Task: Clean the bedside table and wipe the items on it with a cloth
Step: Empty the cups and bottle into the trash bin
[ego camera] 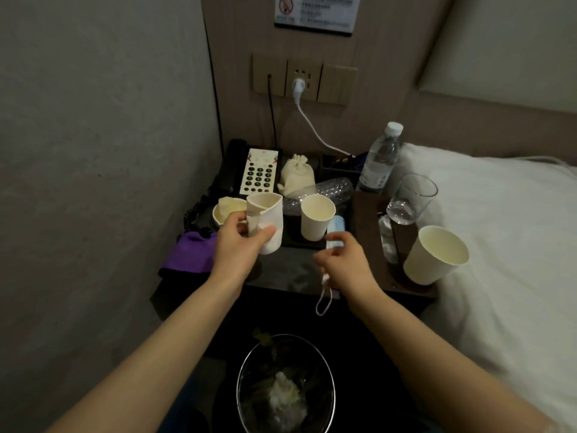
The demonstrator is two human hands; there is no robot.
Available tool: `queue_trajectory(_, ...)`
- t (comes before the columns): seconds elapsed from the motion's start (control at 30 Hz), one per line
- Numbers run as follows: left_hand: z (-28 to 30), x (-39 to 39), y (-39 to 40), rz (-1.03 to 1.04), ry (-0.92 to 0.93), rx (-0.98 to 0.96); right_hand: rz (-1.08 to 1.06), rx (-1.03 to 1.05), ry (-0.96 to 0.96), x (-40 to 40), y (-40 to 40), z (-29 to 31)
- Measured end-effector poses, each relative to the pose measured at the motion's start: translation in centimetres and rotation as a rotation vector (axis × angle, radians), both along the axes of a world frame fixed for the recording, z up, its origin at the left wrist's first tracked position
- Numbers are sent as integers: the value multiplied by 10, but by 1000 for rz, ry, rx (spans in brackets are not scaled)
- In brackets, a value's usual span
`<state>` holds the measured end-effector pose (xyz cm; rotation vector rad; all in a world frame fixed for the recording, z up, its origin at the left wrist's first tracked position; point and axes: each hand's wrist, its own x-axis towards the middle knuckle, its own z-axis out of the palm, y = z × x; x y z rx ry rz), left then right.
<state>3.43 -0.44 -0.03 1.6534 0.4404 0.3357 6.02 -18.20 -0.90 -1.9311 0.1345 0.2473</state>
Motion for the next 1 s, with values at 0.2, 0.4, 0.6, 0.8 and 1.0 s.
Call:
queue_trajectory(0.2, 1, 8, -9, -24, -11, -110, -182, -197, -102, 52, 15, 7)
queue_trajectory(0.4, 5, 23, -5, -23, -24, -148, -192, -254, -131, 70, 33, -5)
queue_trajectory(0.6, 2, 25, 3, 10, -30, -126, -224, -193, -164, 77, 43, -21)
queue_trajectory(0.8, -2, 21, 2, 2, -25, -126, -259, -151, -228, 84, 38, -32)
queue_trajectory(1.0, 0, 19, -2, 5, -25, -135, -214, -81, -343, 76, 38, -30)
